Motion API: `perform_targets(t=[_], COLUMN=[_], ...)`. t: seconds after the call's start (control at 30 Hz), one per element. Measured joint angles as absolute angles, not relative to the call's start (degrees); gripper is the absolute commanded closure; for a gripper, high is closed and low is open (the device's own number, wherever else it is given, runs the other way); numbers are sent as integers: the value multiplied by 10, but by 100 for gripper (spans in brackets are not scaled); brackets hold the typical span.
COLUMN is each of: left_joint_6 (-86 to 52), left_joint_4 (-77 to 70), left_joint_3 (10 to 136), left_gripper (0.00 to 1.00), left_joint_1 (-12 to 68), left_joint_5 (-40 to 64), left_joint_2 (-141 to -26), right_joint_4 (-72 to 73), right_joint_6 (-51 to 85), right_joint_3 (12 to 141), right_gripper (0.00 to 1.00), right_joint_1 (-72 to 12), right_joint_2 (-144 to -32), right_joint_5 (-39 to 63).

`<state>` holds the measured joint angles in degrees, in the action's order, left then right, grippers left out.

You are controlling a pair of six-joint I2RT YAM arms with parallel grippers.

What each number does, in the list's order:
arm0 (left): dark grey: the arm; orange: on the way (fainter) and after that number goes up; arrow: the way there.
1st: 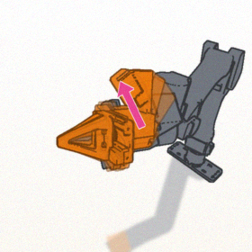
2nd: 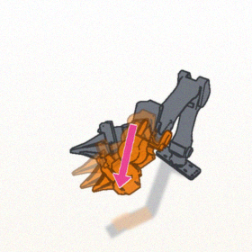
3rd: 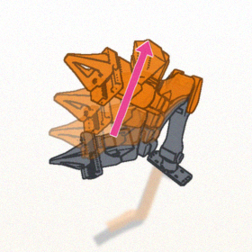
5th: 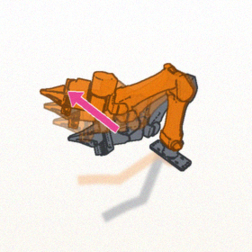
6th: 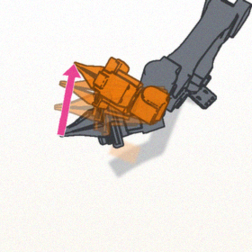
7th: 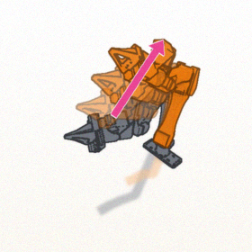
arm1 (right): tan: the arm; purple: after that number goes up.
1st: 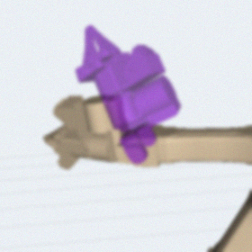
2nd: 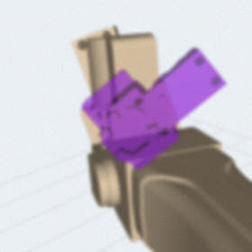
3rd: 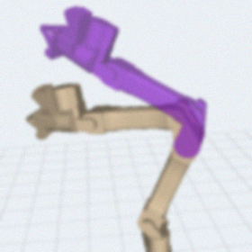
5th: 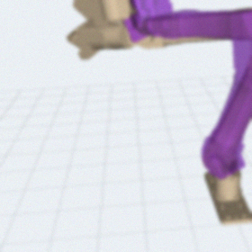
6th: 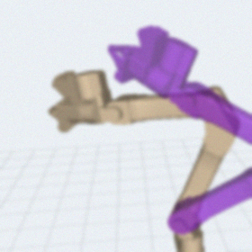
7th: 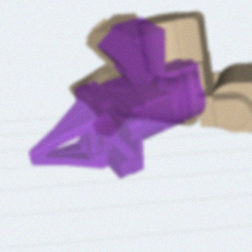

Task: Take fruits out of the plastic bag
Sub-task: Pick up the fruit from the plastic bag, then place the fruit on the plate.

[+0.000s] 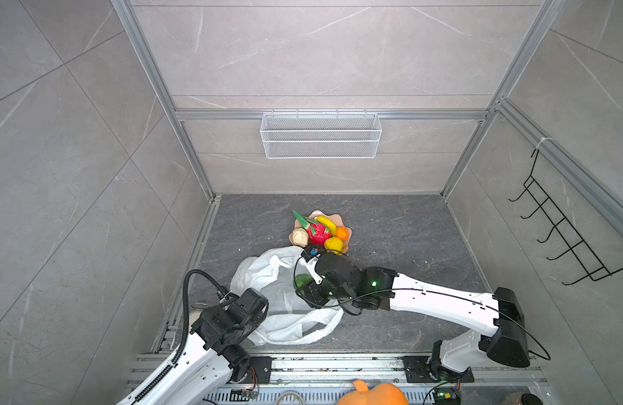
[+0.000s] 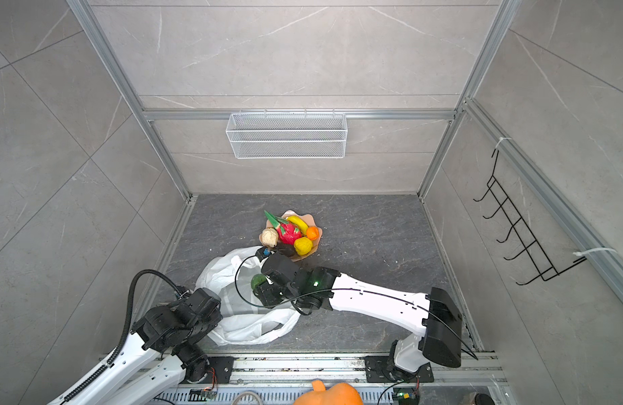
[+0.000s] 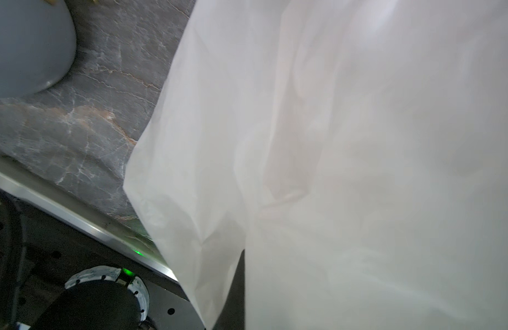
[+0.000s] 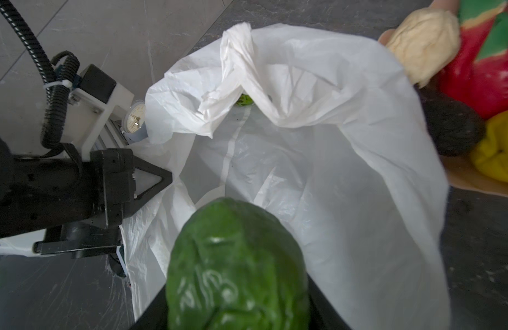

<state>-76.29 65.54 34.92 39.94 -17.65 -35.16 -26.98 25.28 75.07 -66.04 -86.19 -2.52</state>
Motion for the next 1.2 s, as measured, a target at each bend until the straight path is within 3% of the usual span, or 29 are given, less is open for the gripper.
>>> perform_targets(t=[0.27,0.6,0.93,1.2], left_joint_6=[-759,-757,-757,-757], left_joint_4=[655,655,658,660], left_joint_3=[349,349,340,340], left_gripper=[100,100,100,100], left_joint_1=[399,399,399,399], left_joint_5=[-176,-176,-176,-177], left_joint_2=[-347,-333,-314,-306], right_joint_4=[-307,-310,-347,-369], right_joint_6=[185,121,91,87], right_joint_3=[838,1032,1193,1206], right_gripper=[48,50,51,47], right_joint_1=[-520,-366,-326,-325], right_joint_2=[-887,-1129,-1297,-1327], right_joint_5=[-61,-31,-8,-11])
